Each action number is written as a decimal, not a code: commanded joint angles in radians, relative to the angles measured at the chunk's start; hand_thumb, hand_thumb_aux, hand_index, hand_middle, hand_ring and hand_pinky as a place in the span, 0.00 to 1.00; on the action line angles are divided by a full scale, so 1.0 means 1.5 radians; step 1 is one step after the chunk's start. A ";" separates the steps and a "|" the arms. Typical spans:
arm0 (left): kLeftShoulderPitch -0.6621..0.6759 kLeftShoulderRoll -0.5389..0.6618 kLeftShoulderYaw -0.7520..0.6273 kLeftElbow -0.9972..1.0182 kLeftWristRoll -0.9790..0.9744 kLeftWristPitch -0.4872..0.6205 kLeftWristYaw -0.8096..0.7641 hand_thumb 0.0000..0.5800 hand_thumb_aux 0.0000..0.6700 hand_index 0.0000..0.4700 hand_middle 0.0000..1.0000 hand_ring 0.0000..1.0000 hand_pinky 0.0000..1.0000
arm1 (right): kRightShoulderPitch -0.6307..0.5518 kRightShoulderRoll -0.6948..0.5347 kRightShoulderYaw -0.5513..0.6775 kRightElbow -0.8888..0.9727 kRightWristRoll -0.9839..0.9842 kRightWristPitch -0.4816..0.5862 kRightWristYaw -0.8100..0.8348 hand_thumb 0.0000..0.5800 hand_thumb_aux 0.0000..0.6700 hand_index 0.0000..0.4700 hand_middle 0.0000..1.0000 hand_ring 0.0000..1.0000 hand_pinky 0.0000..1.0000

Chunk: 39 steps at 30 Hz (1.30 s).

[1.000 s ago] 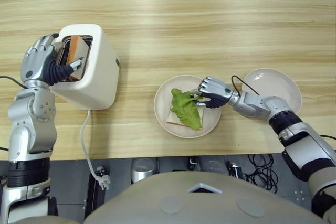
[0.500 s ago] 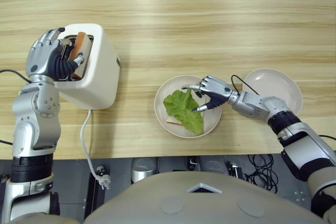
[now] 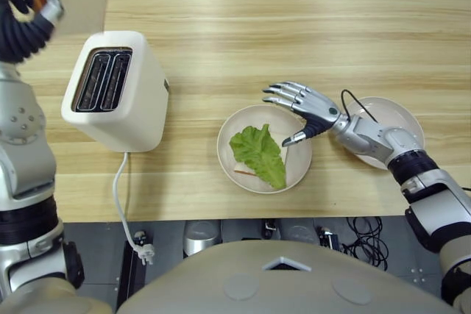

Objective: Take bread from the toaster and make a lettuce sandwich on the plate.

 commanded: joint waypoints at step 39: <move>-0.218 -0.260 -0.433 0.582 -0.465 -0.083 -0.617 1.00 1.00 0.98 1.00 1.00 1.00 | 0.187 -0.020 -0.042 -0.233 0.287 -0.170 0.303 0.00 0.00 0.00 0.00 0.00 0.00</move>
